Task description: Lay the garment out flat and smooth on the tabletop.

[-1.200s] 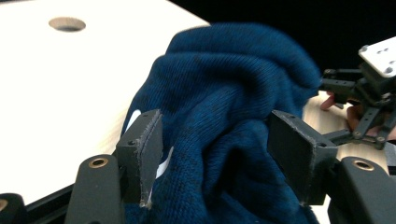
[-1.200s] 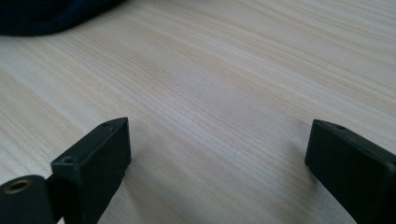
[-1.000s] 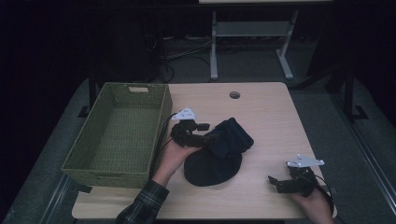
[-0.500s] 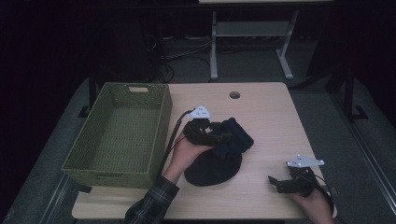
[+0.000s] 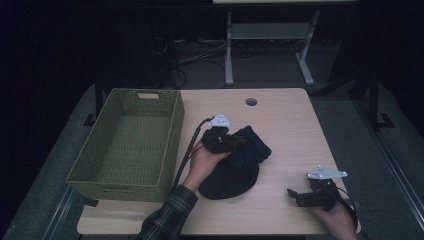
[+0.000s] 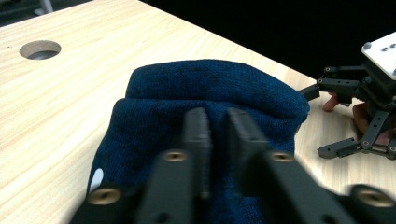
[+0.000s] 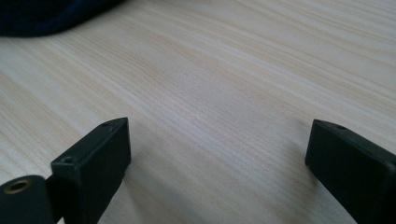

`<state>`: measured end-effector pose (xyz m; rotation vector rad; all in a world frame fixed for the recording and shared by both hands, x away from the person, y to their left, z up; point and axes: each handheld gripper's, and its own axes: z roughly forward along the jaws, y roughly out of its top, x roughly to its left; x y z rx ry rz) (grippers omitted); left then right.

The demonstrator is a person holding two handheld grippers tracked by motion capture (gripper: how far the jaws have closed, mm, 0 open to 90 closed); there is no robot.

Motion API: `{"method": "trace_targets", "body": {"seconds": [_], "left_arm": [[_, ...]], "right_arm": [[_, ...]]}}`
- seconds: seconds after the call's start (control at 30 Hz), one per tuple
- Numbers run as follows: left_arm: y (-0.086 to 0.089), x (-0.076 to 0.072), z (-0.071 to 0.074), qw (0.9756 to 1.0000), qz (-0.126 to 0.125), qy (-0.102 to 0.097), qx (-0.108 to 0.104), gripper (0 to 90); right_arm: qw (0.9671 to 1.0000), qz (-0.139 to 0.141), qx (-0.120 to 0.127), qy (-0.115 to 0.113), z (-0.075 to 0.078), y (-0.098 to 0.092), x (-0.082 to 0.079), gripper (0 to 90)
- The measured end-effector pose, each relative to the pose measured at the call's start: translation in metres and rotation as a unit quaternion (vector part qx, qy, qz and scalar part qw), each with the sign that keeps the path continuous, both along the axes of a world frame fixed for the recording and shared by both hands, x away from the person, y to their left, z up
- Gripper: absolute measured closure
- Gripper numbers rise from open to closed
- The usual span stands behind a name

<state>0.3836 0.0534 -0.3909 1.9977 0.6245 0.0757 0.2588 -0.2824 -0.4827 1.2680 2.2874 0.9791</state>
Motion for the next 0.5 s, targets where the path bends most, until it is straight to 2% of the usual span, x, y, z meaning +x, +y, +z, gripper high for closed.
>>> {"method": "trace_targets", "body": {"seconds": [0.17, 0.23, 0.4, 0.5], "left_arm": [[0.018, 0.011, 0.005, 0.9992, 0.03, 0.004, -0.024, 86.8], [0.027, 0.018, 0.008, 0.9983, 0.051, 0.003, -0.028, 86.8], [0.044, 0.035, 0.009, 0.9947, 0.095, 0.006, -0.04, 86.5], [0.05, 0.042, 0.007, 0.9918, 0.124, 0.001, -0.031, 85.9]], "right_arm": [[1.0, 0.001, 0.0, 0.0, 0.0, 0.0, 0.0, 6.6], [1.0, 0.001, 0.0, 0.0, 0.0, 0.0, 0.0, 6.5], [1.0, 0.001, 0.0, 0.0, 0.0, 0.0, 0.0, 6.5], [1.0, 0.001, 0.0, 0.0, 0.0, 0.0, 0.0, 6.5]]}}
